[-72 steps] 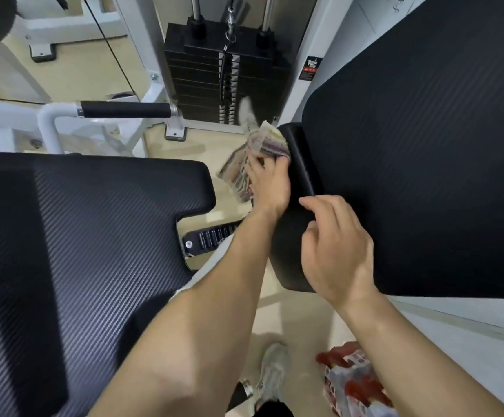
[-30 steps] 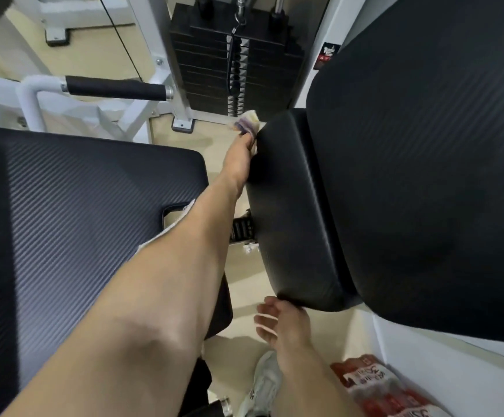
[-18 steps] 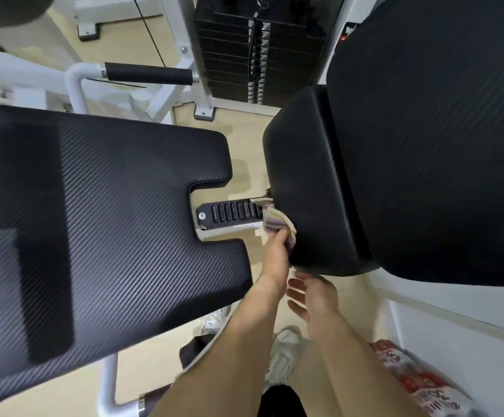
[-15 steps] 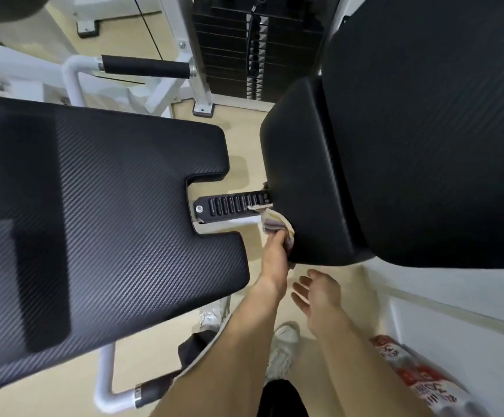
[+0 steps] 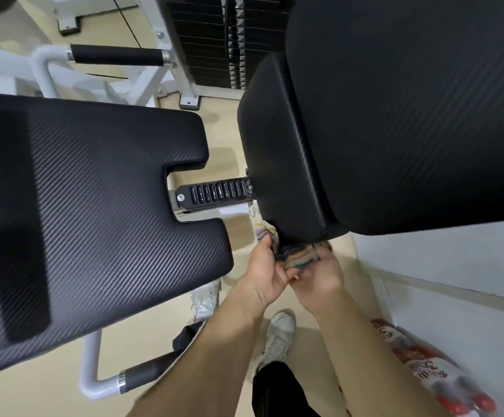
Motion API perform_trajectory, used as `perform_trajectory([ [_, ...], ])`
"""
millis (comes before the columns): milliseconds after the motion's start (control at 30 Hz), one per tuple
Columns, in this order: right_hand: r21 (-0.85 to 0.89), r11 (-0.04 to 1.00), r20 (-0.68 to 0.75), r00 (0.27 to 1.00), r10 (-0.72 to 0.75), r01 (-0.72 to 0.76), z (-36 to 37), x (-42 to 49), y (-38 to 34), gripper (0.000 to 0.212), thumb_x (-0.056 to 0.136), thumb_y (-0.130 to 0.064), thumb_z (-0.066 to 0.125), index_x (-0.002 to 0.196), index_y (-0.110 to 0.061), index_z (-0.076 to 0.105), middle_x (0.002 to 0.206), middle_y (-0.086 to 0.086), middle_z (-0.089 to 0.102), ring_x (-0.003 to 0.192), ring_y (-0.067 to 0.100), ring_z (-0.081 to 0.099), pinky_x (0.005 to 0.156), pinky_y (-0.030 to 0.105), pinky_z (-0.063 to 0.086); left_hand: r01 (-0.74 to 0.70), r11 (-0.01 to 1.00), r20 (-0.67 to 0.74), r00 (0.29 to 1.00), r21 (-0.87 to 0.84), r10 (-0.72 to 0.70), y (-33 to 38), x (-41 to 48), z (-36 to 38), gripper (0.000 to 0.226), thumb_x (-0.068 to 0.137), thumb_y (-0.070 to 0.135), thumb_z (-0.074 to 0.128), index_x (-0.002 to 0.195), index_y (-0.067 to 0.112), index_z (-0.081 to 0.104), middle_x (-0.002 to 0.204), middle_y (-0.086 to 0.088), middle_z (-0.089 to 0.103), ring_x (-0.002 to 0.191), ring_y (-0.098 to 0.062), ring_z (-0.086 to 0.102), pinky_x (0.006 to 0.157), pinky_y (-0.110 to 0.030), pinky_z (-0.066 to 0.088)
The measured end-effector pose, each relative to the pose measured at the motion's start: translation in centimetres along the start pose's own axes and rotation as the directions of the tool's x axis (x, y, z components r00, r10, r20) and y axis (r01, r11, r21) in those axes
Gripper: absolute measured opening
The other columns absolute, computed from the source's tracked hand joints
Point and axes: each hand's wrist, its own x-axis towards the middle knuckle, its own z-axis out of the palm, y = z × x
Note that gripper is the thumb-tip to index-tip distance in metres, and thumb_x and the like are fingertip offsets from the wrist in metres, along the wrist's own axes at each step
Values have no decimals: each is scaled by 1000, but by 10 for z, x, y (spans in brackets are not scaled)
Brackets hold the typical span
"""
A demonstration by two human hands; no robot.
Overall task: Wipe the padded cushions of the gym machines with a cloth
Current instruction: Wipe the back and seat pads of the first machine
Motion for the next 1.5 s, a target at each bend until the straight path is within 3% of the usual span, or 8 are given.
perform_trajectory([
  [433, 207, 911, 7, 931, -365, 356, 31, -120, -37, 40, 105, -31, 36, 109, -10, 70, 105, 12, 76, 98, 23, 73, 96, 38, 51, 184, 977, 190, 968, -104, -162, 15, -109, 74, 35, 106, 21, 40, 125, 0, 61, 118, -25, 69, 94, -36, 72, 69, -43, 65],
  [700, 16, 922, -250, 895, -370, 386, 37, -93, -4, 33, 104, -29, 42, 112, -16, 71, 113, 15, 73, 100, 25, 70, 84, 34, 55, 72, 936, 42, 995, 343, -92, 19, -94, 63, 25, 100, 27, 55, 105, 13, 75, 110, -10, 77, 92, -22, 74, 88, -38, 58],
  [800, 46, 965, -221, 945, -241, 257, 37, -94, 17, 28, 105, -19, 42, 113, -13, 68, 112, 17, 72, 92, 23, 69, 67, 26, 57, -270, 556, 103, 945, 786, 312, 19, -94, 45, 27, 84, 39, 71, 75, 14, 77, 78, -9, 77, 76, -19, 69, 76, -38, 58],
  [900, -129, 888, -245, 854, -459, 441, 41, -103, 35, 27, 101, -3, 50, 116, -16, 69, 108, 12, 75, 99, 29, 71, 72, 32, 59, -553, 273, 380, 783, 787, 492, 32, -108, 34, 26, 89, 25, 71, 75, 3, 71, 76, -21, 68, 64, -24, 61, 61, -48, 54],
  [1000, -394, 666, -264, 616, -742, 633, 47, -113, 25, 16, 96, -7, 61, 106, -15, 71, 102, 3, 74, 97, 18, 69, 84, 32, 55, -742, 52, 601, 581, 669, 549, 51, -115, 46, 12, 87, 19, 71, 80, 10, 69, 80, -6, 63, 75, -25, 61, 67, -39, 54],
  [1133, -890, 175, 4, 390, -921, 422, 53, -110, 23, 30, 100, -28, 46, 102, -9, 69, 111, 8, 66, 106, 23, 56, 94, 26, 40, -692, -465, 813, 327, 553, 481, 64, -96, 52, 6, 92, 15, 65, 97, 13, 69, 101, 8, 63, 94, -13, 60, 79, -24, 50],
  [1300, -968, -201, 248, 462, -851, 151, 53, -100, 33, 44, 95, -37, 43, 126, -8, 57, 128, 12, 61, 120, 29, 52, 110, 40, 34, -613, -630, 876, 268, 476, 401, 79, -76, 26, 9, 96, 18, 61, 89, 13, 64, 98, 2, 62, 95, -16, 58, 82, -29, 53],
  [1500, -970, -213, 241, 443, -864, 112, 55, -104, 33, 39, 89, -33, 51, 123, -15, 59, 115, 7, 65, 101, 27, 61, 84, 40, 53, -656, -656, 923, 187, 372, 336, 89, -62, 40, 24, 102, 19, 52, 95, 3, 68, 105, -12, 67, 109, -29, 61, 102, -45, 50],
])
